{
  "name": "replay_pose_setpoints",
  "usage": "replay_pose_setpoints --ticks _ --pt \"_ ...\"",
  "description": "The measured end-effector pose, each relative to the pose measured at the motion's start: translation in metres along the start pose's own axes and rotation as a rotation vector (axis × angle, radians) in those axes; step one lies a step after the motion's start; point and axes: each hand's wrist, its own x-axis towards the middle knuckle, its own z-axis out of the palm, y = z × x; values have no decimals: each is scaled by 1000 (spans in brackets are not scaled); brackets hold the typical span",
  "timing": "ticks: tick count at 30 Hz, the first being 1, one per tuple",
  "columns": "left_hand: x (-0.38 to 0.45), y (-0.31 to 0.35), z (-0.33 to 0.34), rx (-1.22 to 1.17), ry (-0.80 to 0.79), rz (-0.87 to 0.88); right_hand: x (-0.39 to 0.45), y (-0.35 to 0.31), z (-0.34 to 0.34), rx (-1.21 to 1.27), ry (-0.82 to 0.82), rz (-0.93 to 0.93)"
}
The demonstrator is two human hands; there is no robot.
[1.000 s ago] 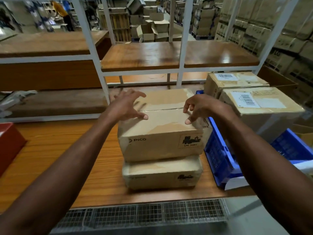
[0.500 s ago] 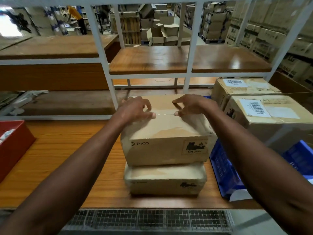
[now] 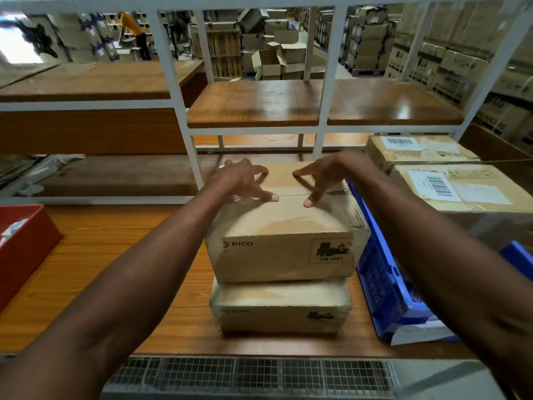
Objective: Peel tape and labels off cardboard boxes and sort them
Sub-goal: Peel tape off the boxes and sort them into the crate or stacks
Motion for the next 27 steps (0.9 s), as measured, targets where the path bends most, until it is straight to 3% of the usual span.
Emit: replay_pose_setpoints --ticks 4,13,16,27 --pt "-13 -3 -10 -44 -48 45 3 3 7 30 19 -9" --pt "-88 1 19 -128 185 149 -22 -3 22 198 184 -67" --pt "-91 -1 21 -110 192 147 -47 -16 26 163 298 -98" --pt "-113 8 24 -105 297 157 -89 -27 68 213 408 -160"
